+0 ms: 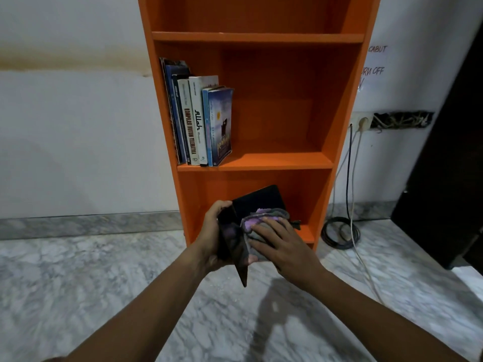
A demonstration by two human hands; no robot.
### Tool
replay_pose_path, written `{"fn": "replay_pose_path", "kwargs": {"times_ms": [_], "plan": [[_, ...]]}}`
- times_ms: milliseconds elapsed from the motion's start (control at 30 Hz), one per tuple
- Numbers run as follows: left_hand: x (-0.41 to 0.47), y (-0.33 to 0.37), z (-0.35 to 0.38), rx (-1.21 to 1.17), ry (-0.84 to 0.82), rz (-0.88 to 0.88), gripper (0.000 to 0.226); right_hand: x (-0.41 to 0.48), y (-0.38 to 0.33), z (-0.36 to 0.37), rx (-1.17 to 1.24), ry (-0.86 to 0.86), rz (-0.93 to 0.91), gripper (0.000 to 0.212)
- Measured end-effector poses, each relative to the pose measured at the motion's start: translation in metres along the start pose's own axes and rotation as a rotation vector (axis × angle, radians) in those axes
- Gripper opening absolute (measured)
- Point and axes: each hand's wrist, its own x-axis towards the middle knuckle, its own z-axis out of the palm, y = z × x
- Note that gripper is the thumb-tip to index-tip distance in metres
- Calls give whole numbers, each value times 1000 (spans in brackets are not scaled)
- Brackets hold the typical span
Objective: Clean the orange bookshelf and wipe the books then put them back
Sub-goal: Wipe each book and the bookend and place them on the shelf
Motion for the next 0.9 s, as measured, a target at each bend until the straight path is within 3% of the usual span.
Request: {"fn": "replay_pose_path", "kwargs": {"times_ms": [100, 167, 267, 367, 433, 533, 600, 667, 767, 900], "plan": [[7, 6, -8, -10, 84, 73, 67, -11, -3, 12, 38, -60, -38, 24], [11, 9, -15, -37, 133, 119, 57, -22, -3, 26, 187, -80, 102, 24], [14, 13, -16, -39, 176, 123, 48, -17, -3, 24, 400, 54, 397, 30], [19, 11, -11, -23, 215, 136, 46, 17, -7, 0, 521, 229, 576, 48], [23, 8, -6, -42, 211, 151, 47, 40, -15, -18, 683, 305, 669, 45], [26, 0, 9, -89, 201, 144, 38, 66, -34, -39, 1029, 169, 796, 41], [27, -6, 15, -130, 220, 137, 46, 78, -49, -47, 1267, 25, 885, 30], [26, -8, 19, -190, 217, 143, 57, 85, -61, -50, 1466, 22, 980, 23], [19, 2, 19, -251, 279, 179, 54, 88, -70, -53, 1550, 98, 959, 36], [20, 17, 7, -336, 321, 246, 49, 90, -85, -55, 1495, 148, 828, 30]]}}
